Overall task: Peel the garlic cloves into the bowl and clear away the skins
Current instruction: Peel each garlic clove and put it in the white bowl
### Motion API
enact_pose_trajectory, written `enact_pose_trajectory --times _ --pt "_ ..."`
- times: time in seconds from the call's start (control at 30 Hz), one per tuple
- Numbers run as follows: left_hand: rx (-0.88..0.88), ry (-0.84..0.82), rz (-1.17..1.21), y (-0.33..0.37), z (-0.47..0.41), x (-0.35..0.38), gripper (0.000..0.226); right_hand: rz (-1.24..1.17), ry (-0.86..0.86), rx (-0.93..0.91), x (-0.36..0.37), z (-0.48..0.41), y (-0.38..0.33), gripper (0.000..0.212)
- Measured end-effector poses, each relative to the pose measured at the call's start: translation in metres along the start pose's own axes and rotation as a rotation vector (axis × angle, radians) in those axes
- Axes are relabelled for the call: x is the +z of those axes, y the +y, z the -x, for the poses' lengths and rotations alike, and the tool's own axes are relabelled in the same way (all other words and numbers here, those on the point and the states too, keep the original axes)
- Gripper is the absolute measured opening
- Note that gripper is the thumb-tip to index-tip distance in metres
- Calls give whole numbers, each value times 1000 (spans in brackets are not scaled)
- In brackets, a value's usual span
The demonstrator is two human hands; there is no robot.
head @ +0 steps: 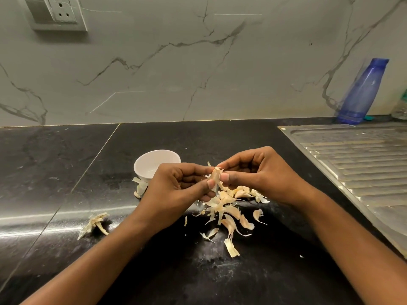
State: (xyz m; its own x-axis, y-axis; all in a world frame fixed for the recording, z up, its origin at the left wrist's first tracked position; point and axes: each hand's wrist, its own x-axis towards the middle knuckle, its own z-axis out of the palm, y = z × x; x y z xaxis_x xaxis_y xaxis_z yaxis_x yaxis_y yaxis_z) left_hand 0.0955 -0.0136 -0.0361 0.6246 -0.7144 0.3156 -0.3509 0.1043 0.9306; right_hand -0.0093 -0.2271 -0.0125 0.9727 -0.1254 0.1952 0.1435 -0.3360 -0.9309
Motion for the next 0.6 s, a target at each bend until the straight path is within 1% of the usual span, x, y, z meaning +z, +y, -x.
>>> enact_pose_trajectory --times 0.2,0.33,0.4,0.6 --pt "-107 29 134 3 -1 -2 27 -22 23 -10 4 -1 2 21" --pt "-178 46 238 5 -1 -2 35 -13 39 9 9 -2 2 19" --pt "-192 49 240 6 -1 -2 36 12 50 10 11 -2 3 19" --pt "-155 67 157 4 0 0 23 43 74 8 17 -1 3 20"
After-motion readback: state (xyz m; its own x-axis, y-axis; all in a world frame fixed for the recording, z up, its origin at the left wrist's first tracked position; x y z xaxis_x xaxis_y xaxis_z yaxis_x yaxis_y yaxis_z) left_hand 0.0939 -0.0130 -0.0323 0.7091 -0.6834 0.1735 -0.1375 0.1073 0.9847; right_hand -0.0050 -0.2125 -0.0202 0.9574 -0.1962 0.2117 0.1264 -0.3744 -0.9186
